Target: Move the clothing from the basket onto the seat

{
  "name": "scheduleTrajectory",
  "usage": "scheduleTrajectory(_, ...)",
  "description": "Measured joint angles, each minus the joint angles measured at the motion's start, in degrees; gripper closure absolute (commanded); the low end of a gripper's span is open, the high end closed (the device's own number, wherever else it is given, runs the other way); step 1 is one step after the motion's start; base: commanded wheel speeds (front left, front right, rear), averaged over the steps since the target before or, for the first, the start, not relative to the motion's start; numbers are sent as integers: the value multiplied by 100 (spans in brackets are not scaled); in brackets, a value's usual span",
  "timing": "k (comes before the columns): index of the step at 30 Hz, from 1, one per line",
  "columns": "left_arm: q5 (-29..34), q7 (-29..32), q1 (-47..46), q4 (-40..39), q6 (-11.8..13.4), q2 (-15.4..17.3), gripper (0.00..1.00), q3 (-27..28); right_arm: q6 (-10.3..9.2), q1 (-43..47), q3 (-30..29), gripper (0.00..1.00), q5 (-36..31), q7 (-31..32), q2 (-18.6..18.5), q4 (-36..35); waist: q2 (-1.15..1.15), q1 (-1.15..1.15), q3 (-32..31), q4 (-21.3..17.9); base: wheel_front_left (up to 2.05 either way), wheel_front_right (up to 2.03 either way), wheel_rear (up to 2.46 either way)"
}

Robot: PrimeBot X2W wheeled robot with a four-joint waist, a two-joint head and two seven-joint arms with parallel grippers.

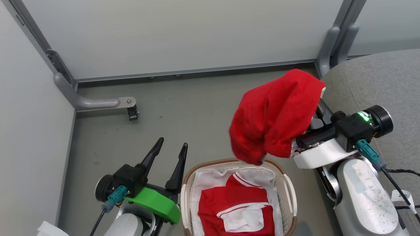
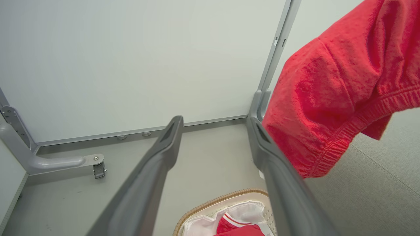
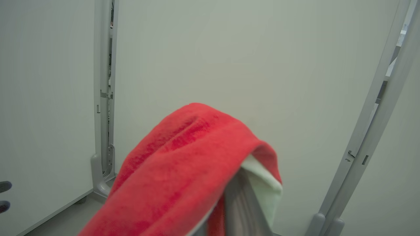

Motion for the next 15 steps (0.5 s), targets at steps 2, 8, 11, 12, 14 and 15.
scheduleTrajectory(2, 162, -4, 59, -14, -64, -52, 0, 110, 0, 6, -65, 100, -4, 0, -1, 18, 0, 0, 0, -49, 0, 0, 0)
scheduleTrajectory(8, 548, -8, 154, -98, -209, -227, 0, 365, 0, 42, -314, 100, -62, 0, -2, 42, 0, 0, 20, -280, 0, 0, 0)
scheduleTrajectory(11, 665, -9, 167, -144, -247, -265, 0, 433, 0, 58, -445, 100, -74, 0, 0, 51, 0, 0, 44, -438, 0, 0, 0)
scheduleTrajectory(12, 683, -8, 170, -158, -264, -271, 0, 453, 0, 63, -487, 100, -75, 0, -1, 52, 0, 0, 53, -491, 0, 0, 0)
scheduleTrajectory(14, 744, -8, 175, -211, -281, -282, 0, 501, 0, 70, -576, 100, -81, 0, -3, 54, 0, 0, 79, -631, 0, 0, 0)
scheduleTrajectory(15, 772, -8, 174, -236, -282, -287, 0, 515, 0, 70, -604, 100, -83, 0, -2, 53, 0, 0, 92, -696, 0, 0, 0)
